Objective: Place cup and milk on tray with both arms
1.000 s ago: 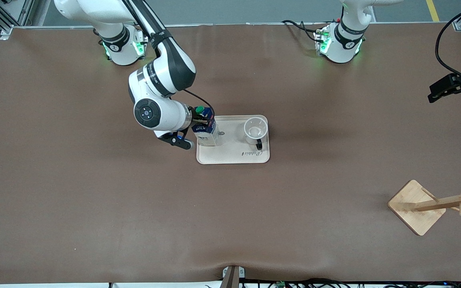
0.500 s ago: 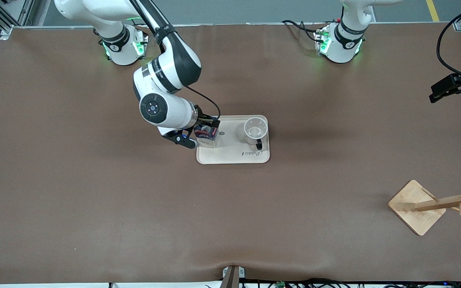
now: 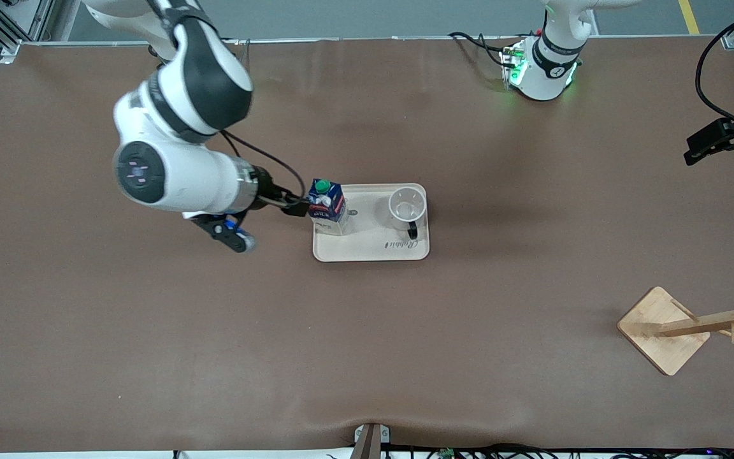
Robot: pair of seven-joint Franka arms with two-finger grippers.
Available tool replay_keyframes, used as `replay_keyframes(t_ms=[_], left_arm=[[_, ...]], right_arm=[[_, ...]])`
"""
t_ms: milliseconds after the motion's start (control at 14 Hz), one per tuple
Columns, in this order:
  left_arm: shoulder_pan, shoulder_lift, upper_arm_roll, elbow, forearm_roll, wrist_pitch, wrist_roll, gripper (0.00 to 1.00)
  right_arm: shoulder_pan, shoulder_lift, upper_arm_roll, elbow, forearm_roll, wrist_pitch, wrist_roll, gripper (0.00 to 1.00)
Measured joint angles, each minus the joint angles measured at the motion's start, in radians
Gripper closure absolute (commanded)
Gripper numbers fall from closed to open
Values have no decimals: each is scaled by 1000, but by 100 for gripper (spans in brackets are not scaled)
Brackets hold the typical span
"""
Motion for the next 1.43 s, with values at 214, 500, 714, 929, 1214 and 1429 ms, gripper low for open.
replay_keyframes(t_ms=[214,500,714,929,1214,1429], left_arm=[[0,1,-1,0,0,0,0,0],[-4,1,-5,0,-20,0,-1,0],[-6,1,-8,0,-50,0,-1,0],[-6,1,-30,-4,-51,0,-33,0],[-5,1,-36,-9,-51,0,-47,0],[-4,1,-35,-10,-51,1,-47,0]], right_arm=[[-48,-23,-14,61,-86,-52,16,0],[-75,-103,-28,70,-197,-68,19,0],[-72,-108,-22,87,-293,-67,17,0],[-70,-108,-17,103,-302,-94,6,0],[-67,-113,-13,143,-320,-118,2,0],[-14,-124,-9,211,-401,-122,-7,0]])
